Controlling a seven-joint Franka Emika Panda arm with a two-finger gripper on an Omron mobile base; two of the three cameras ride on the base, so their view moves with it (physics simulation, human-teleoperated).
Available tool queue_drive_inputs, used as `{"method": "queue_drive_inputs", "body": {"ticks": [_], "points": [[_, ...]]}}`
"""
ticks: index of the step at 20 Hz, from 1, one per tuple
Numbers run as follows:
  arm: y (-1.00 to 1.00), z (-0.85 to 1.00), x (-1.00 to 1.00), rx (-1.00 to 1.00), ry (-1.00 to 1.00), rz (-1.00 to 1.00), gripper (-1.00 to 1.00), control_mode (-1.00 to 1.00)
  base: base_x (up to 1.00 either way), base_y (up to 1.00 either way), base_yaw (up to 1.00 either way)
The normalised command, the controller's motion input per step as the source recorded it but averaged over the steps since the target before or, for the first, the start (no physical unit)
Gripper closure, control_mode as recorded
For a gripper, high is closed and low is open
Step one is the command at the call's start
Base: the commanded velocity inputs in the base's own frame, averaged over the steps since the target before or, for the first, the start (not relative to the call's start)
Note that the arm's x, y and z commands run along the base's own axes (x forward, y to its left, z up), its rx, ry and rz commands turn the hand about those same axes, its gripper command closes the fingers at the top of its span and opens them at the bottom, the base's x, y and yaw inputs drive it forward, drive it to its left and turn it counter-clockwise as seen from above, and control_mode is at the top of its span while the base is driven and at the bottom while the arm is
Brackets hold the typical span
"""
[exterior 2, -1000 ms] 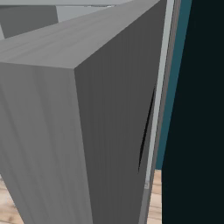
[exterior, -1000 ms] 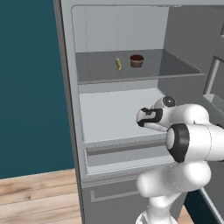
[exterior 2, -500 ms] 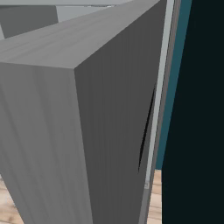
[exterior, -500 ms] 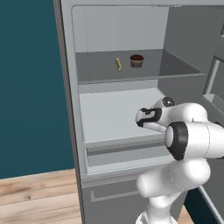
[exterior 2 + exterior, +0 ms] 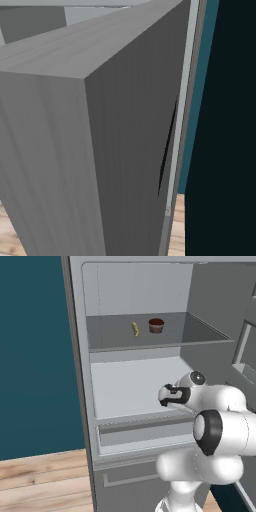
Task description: Pick the egg and butter from the fridge and place them by the bowl for mixing.
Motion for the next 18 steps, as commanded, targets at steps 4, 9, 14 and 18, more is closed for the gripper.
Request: {"method": "queue_drive_inputs", "body": {"ticks": [4, 9, 14, 18], "points": [[0.00, 0.48, -0.51, 0.00, 0.00, 0.00, 1.00, -1.00, 0.00, 0.00, 0.00], [0.19, 0.82, -0.29, 0.00, 0.03, 0.00, 1.00, -1.00, 0.00, 0.00, 0.00], [0.09, 0.74, -0.50, 0.01, 0.14, 0.00, 1.00, -1.00, 0.00, 0.00, 0.00], [0.00, 0.43, -0.51, 0.08, 0.11, 0.00, 1.00, -1.00, 0.00, 0.00, 0.00]]}}
